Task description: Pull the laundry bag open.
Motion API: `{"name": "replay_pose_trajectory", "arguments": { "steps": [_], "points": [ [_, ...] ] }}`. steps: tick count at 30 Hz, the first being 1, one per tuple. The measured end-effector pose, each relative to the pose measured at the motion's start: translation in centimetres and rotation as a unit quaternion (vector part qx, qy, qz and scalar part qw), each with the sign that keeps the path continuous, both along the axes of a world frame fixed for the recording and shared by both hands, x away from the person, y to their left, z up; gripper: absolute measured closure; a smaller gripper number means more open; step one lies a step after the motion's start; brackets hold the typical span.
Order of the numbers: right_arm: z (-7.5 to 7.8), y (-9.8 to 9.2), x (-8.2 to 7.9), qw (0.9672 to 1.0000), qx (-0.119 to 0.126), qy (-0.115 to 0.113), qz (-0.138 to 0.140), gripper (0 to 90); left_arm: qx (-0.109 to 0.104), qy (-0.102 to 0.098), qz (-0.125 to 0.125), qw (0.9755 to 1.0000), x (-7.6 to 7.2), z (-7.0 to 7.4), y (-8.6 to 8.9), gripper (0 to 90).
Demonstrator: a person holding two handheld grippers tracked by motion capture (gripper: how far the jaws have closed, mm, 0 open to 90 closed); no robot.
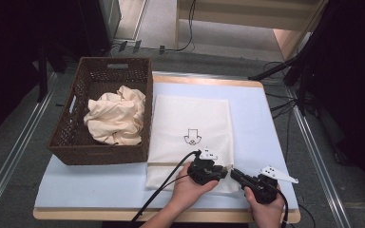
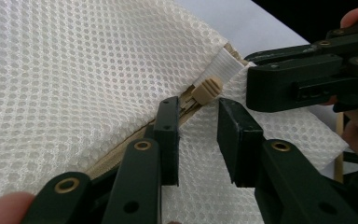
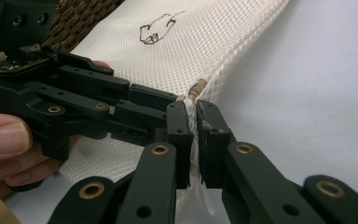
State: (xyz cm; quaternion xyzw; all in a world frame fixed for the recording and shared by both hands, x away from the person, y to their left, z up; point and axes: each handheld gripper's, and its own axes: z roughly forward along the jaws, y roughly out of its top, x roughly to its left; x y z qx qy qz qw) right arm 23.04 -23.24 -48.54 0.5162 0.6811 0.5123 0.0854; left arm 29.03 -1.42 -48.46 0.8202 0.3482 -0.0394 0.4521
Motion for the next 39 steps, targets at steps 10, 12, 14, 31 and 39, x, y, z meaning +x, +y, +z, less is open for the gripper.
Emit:
{"name": "replay_pose_trajectory", "arguments": {
  "steps": [10,12,14,31,39],
  "points": [
    [0.3,-0.2,-0.2,0.9998,-0.002,-0.018,0.003,85.7,-0.028,0.025,0.026,0.999,0.5,-0.1,0.8,74.9],
    [0.3,-0.3,-0.2,0.9998,-0.006,-0.017,0.001,85.7,-0.034,0.034,0.031,0.9984,0.6,-0.1,0.9,76.0],
    [0.2,-0.2,-0.3,0.9998,-0.007,-0.018,0.0,85.7,-0.036,0.038,0.028,0.9982,0.7,-0.2,0.9,76.5],
    [0.3,0.1,-0.4,0.9995,-0.014,-0.028,-0.004,85.7,-0.056,0.07,0.017,0.9958,0.9,-0.2,0.9,87.1],
    [0.7,0.2,-0.7,0.9985,-0.039,-0.029,-0.025,87.1,-0.053,0.067,0.041,0.9955,0.8,0.1,1.4,88.0]
  ]
}}
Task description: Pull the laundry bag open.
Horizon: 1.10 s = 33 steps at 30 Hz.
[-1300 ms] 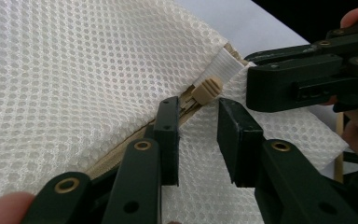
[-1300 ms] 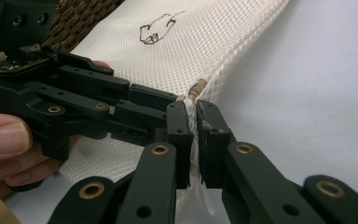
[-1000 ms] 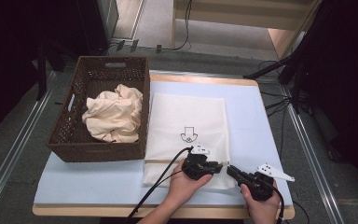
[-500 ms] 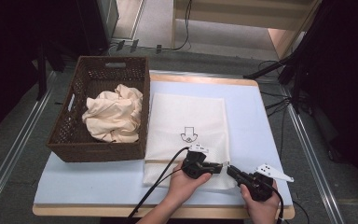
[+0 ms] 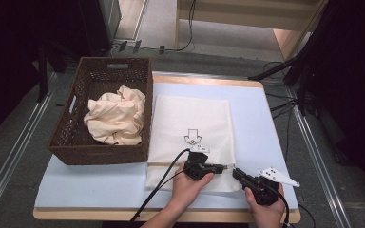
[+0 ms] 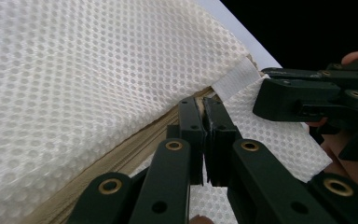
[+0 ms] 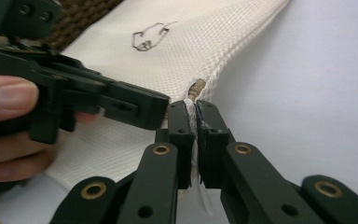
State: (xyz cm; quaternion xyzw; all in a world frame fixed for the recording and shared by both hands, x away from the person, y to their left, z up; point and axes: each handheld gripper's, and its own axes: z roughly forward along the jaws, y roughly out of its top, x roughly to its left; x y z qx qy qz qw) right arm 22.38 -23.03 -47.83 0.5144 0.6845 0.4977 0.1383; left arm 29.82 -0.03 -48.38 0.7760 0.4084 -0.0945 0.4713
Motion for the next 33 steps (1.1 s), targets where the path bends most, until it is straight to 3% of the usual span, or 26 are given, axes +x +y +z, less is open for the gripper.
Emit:
{"name": "replay_pose_trajectory", "arguments": {
  "steps": [3,10,19,33],
  "points": [
    [0.0,-0.2,0.0,0.9999,0.0,0.003,-0.01,87.6,0.01,0.009,0.012,0.9998,0.0,-0.1,0.4,88.1],
    [0.0,-0.3,0.0,0.9999,0.0,0.001,-0.016,87.7,0.055,-0.026,0.031,0.9977,-0.7,0.4,1.4,88.1],
    [0.0,-0.4,0.0,0.9998,0.0,-0.001,-0.019,87.7,0.088,-0.055,0.047,0.9935,-1.3,1.0,3.5,88.0],
    [-0.2,-0.6,0.1,0.9999,0.0,0.003,-0.014,87.5,0.1,-0.072,0.071,0.9898,-1.8,1.1,6.4,87.9]
  ]
}}
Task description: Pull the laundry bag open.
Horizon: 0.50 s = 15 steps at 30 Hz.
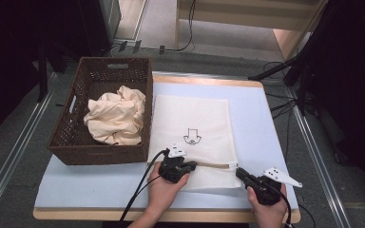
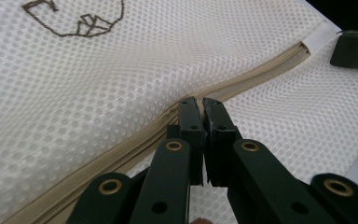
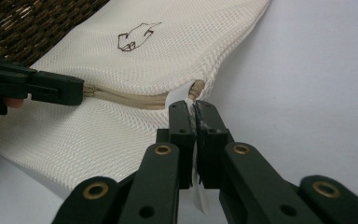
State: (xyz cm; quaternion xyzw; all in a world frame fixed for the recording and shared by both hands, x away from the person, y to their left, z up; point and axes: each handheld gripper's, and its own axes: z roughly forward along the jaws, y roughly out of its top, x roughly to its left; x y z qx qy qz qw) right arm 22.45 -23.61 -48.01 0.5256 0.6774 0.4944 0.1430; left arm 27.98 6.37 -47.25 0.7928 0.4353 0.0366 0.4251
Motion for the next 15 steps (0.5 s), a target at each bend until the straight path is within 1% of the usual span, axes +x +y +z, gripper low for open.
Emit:
{"name": "replay_pose_trajectory", "arguments": {
  "steps": [1,2,3,7,9,10,11,12,14,15],
  "points": [
    [0.0,0.0,0.0,1.0,0.0,0.0,0.0,87.5,0.003,-0.002,0.002,1.0,-0.1,0.0,0.2,87.9],
    [0.0,0.0,0.0,1.0,0.0,0.001,0.0,87.5,0.002,-0.002,0.003,1.0,-0.1,0.0,0.3,87.9],
    [0.0,0.0,0.0,1.0,-0.001,0.0,0.0,87.5,0.006,-0.005,0.006,0.9999,-0.2,0.1,0.5,87.9],
    [0.0,0.0,-0.1,1.0,-0.003,0.0,-0.001,87.5,0.008,-0.009,0.011,0.9999,-0.3,0.1,1.3,87.9],
    [0.0,0.0,0.0,1.0,-0.002,-0.001,0.001,87.4,0.004,-0.008,0.012,0.9999,-0.4,0.1,1.8,87.9],
    [0.0,0.0,0.0,1.0,-0.002,0.0,0.003,87.4,0.008,-0.011,0.014,0.9998,-0.5,0.2,1.8,87.9],
    [0.0,0.1,-0.1,1.0,-0.004,-0.002,0.004,87.4,0.014,-0.018,0.016,0.9996,-0.6,0.2,2.0,87.9],
    [0.0,0.2,-0.1,1.0,-0.007,-0.001,0.001,87.4,0.017,-0.019,0.017,0.9995,-0.6,0.3,2.2,87.9],
    [0.0,0.1,0.0,1.0,-0.006,-0.005,0.003,87.4,0.008,-0.017,0.02,0.9996,-0.6,0.4,2.6,87.9],
    [0.0,0.1,0.0,1.0,-0.004,-0.004,0.004,87.4,0.015,-0.019,0.022,0.9995,-0.7,0.4,2.7,87.9]
  ]
}}
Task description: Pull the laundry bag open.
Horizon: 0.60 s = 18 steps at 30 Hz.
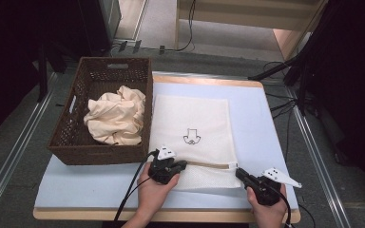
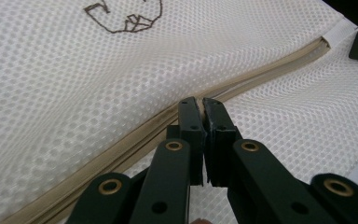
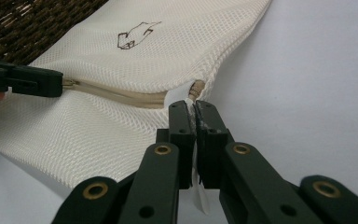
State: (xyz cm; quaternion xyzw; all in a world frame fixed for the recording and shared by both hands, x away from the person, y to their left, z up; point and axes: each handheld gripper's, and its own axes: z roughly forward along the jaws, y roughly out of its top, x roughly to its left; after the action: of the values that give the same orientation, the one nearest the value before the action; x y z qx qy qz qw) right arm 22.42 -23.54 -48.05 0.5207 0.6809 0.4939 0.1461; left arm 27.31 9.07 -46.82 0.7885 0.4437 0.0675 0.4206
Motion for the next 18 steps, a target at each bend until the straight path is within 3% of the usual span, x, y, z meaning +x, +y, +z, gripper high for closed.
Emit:
{"name": "replay_pose_trajectory", "arguments": {
  "steps": [18],
  "points": [
    [0.1,0.0,-0.1,1.0,-0.003,0.0,-0.005,87.4,0.014,-0.019,0.02,0.9995,-0.7,0.4,2.2,87.9]
  ]
}}
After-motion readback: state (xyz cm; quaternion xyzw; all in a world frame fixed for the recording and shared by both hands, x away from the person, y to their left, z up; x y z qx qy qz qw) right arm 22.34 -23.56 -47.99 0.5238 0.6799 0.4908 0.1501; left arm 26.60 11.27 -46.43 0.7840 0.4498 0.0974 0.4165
